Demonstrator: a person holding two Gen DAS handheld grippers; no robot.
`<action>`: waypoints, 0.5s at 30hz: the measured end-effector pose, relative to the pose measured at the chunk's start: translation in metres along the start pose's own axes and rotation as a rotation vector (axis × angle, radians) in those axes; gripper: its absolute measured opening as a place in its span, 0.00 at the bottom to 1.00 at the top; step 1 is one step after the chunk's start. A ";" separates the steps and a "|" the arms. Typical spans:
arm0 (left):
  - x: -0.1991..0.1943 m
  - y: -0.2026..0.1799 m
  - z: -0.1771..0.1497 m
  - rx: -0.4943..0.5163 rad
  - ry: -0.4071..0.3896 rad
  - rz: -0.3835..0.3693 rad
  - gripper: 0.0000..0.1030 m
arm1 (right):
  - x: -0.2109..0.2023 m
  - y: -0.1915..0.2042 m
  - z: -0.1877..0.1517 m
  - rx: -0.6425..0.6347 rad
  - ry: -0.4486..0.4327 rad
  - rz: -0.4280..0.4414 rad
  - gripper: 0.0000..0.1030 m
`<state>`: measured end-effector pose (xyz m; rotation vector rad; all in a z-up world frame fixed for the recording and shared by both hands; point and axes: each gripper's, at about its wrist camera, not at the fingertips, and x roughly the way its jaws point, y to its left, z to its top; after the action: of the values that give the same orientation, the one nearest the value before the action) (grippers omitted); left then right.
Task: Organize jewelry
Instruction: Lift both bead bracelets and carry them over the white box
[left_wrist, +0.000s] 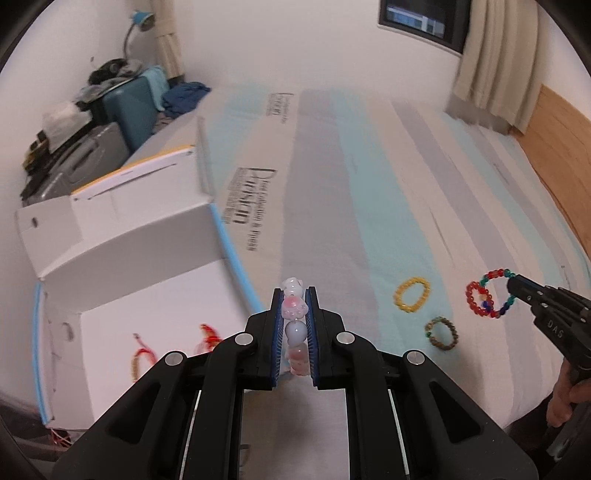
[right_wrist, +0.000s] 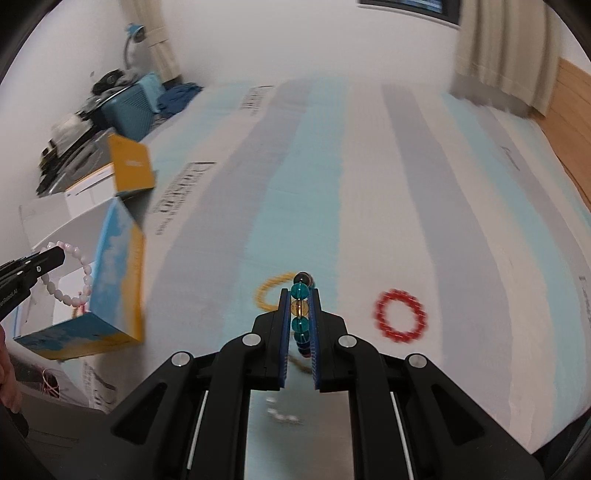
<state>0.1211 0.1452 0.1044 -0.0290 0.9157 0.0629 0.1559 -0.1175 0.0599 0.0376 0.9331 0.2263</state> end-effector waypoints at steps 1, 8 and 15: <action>-0.002 0.009 0.000 -0.007 -0.001 0.011 0.10 | 0.000 0.008 0.002 -0.007 -0.002 0.006 0.08; -0.015 0.072 -0.009 -0.079 0.010 0.065 0.10 | 0.002 0.093 0.019 -0.095 -0.012 0.062 0.08; -0.019 0.136 -0.027 -0.154 0.048 0.116 0.10 | 0.003 0.167 0.025 -0.177 -0.009 0.126 0.08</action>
<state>0.0795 0.2783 0.1035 -0.1205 0.9583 0.2414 0.1479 0.0477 0.0941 -0.0665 0.8999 0.4243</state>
